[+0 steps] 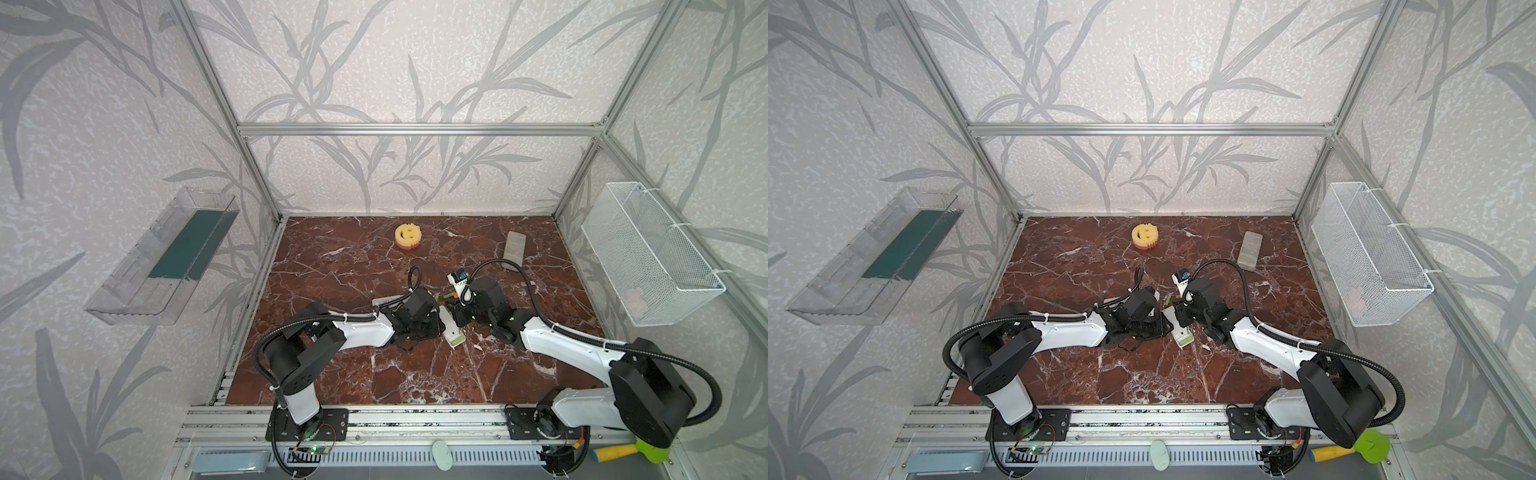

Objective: Unload the batteries from the remote control

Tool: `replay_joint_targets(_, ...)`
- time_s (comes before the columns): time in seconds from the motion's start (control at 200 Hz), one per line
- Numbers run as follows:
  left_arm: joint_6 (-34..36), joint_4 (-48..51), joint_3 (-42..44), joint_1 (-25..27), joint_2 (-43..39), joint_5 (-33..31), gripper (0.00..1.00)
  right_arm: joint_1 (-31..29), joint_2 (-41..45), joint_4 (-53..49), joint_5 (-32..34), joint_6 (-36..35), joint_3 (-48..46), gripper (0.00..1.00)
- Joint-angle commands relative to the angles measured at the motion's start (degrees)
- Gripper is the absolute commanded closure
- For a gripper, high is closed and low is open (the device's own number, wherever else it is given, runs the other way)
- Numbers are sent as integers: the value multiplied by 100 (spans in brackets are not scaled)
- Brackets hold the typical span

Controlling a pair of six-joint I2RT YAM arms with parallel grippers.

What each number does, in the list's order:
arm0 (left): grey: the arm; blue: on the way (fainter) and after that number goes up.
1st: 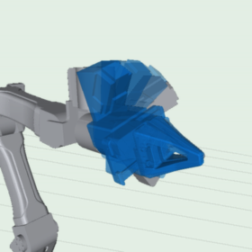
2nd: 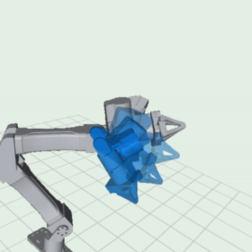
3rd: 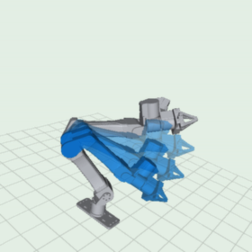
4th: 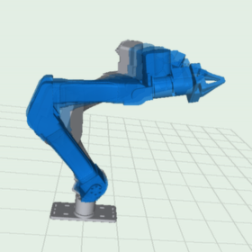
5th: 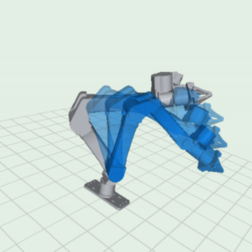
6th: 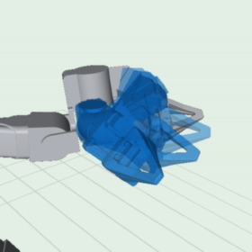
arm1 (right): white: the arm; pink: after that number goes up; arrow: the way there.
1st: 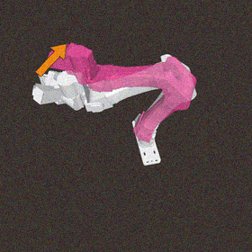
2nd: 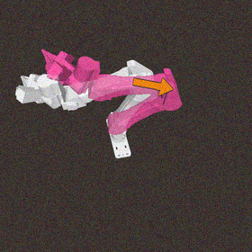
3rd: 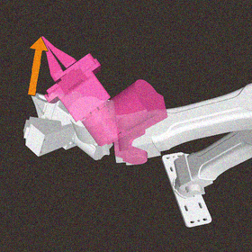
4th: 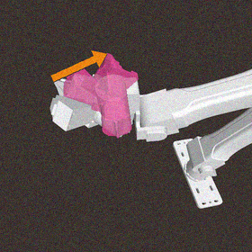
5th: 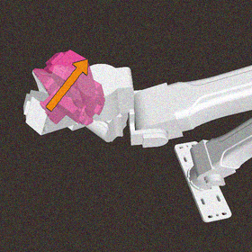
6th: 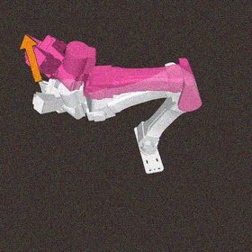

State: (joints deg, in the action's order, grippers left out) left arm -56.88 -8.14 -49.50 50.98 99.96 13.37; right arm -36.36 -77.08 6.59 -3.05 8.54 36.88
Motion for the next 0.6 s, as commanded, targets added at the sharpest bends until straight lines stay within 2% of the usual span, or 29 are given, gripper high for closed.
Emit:
replay_joint_targets(0.0, -71, 67, -130, -27, 104, -82, 72, 27, -64, 441, -142, 41, -56, 100)
replay_joint_targets(0.13, -74, 72, -128, -33, 150, -63, 72, 32, -164, 481, -188, 49, -96, 100)
replay_joint_targets(0.425, -90, 72, -155, -60, 307, -14, 72, 32, -193, -346, -134, -73, 156, 100)
replay_joint_targets(0.595, -99, 69, -147, -60, 338, -18, 72, 32, -217, -482, -285, -63, 133, 100)
